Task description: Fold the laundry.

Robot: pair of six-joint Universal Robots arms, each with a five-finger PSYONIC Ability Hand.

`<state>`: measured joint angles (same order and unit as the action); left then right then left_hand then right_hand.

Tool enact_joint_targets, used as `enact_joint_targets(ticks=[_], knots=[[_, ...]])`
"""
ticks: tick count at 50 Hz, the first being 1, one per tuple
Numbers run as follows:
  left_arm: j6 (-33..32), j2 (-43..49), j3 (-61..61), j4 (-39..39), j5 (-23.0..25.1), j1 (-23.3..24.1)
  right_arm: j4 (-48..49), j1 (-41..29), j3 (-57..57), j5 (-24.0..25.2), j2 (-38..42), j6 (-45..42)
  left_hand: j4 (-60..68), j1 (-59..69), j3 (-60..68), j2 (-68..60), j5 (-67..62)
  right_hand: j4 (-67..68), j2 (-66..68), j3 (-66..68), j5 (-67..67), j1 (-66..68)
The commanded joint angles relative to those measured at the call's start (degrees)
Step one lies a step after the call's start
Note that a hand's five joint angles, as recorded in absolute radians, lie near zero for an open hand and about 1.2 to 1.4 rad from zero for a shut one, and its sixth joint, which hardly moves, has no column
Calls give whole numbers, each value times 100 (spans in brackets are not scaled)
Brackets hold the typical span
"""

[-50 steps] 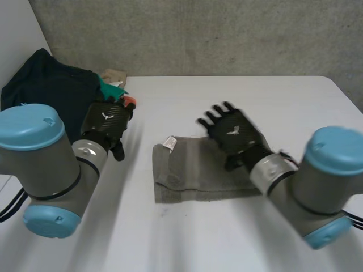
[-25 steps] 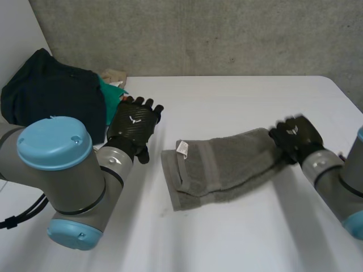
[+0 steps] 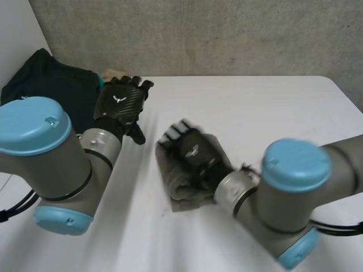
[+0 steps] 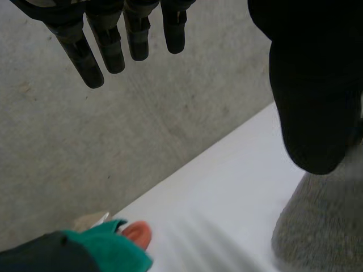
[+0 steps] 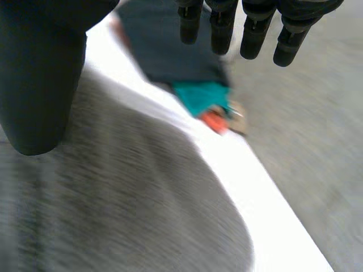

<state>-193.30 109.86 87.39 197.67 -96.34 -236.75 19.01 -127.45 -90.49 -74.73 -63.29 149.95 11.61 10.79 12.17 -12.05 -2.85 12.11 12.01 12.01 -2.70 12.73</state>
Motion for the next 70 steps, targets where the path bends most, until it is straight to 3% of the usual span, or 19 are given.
enact_joint_targets(ticks=[1,7,13,19,24,31,35,39,44,50,55,68,69,70], knots=[[372,622,-704,-35,19,698,-651,897,31,-279,-561,1931,-140,-57,-195,183,264,-211,-201,-201,270,-273],[487,1361,-1119,-597,-25,999,-1504,1214,435,-164,-343,2495,11,94,-45,33,113,-211,-201,-201,270,-273],[513,1906,-1216,-1493,-331,1008,-1944,1214,1077,2,607,2434,79,162,23,-35,45,-211,-201,-201,270,-273],[522,2004,-1093,-1749,-719,990,-2383,1240,1499,38,1292,1961,62,145,7,-18,62,-211,-201,-201,270,-273],[425,2022,-1057,-1820,-711,938,-2490,1275,1473,-173,1267,1336,95,178,40,-52,28,-211,-201,-201,270,-273],[390,1557,-1040,-1820,-693,841,-2114,1284,965,-472,750,1221,-106,-23,-162,150,230,-211,-201,-201,270,-273],[390,1073,-1119,-1688,-413,701,-1473,1302,333,-586,101,1256,-106,-23,-162,150,230,-211,-201,-201,270,-273],[390,678,-1242,-1565,342,542,-1233,1337,-134,-665,-262,1457,-106,-23,-162,150,230,-211,-201,-201,270,-273],[399,387,-1522,-1600,1834,331,-1321,1337,-539,-578,-271,1923,11,94,-44,32,113,-211,-201,-201,270,-273],[443,396,-1725,-1697,3103,243,-1224,1337,-794,-306,-254,2284,45,128,-10,-2,79,-211,-201,-201,270,-273],[443,475,-1734,-1758,3350,243,-935,1302,-768,108,-61,2539,62,145,7,-18,62,-103,-93,-93,162,-165],[443,589,-1699,-1776,3350,366,-591,1223,-285,64,800,2557,62,145,7,-18,62,739,748,748,-679,676],[451,589,-1690,-1776,3350,366,-583,1214,-259,56,845,2548,62,145,7,-18,62,1039,1049,1049,-980,977],[452,589,-1673,-1759,3350,366,-548,1197,-206,-5,888,2540,62,145,7,-18,62,3407,3417,3417,-3348,3345]])
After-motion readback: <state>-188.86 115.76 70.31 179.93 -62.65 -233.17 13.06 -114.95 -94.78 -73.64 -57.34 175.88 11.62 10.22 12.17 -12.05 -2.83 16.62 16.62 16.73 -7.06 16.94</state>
